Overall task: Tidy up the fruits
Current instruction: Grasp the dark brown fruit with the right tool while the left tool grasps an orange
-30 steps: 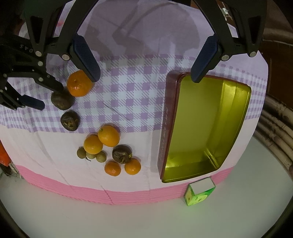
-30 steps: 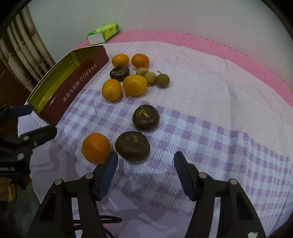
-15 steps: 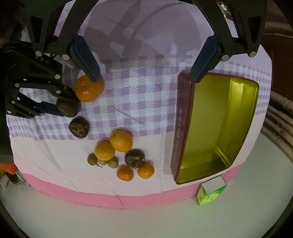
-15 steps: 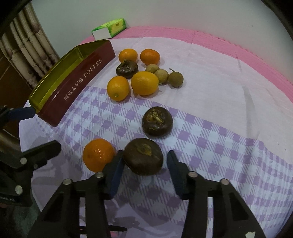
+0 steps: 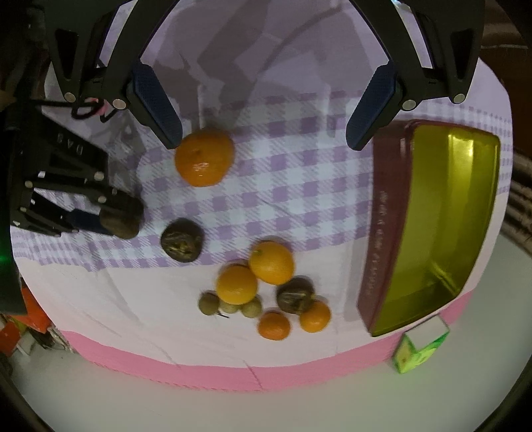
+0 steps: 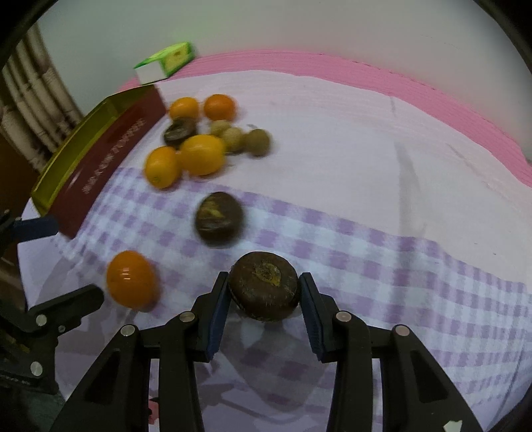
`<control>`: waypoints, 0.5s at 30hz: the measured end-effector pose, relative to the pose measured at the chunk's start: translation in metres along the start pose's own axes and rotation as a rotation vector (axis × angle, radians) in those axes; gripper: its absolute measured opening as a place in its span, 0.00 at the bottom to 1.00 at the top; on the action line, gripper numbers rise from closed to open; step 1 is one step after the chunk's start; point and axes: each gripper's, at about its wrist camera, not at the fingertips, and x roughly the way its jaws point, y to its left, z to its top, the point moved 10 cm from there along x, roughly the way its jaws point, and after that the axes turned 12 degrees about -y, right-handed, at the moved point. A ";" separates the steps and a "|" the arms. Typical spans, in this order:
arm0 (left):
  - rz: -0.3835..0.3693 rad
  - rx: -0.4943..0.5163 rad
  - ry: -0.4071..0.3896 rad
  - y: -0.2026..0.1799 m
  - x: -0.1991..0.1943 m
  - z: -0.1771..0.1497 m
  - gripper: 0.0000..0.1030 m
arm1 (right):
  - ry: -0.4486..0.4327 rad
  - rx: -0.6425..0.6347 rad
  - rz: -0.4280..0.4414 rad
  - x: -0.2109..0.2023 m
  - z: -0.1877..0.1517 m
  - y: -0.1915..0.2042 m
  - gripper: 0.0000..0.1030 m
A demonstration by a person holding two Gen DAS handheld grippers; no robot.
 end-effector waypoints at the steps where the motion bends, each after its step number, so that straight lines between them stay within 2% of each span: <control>1: -0.009 0.001 0.009 -0.003 0.003 0.000 0.96 | -0.001 0.004 -0.008 0.000 0.000 -0.004 0.37; 4: -0.033 -0.007 0.024 -0.009 0.007 -0.001 0.96 | -0.004 0.016 -0.035 -0.001 0.000 -0.016 0.37; 15: -0.060 0.002 0.061 -0.021 0.023 0.001 0.73 | -0.010 0.048 -0.025 -0.003 -0.001 -0.022 0.37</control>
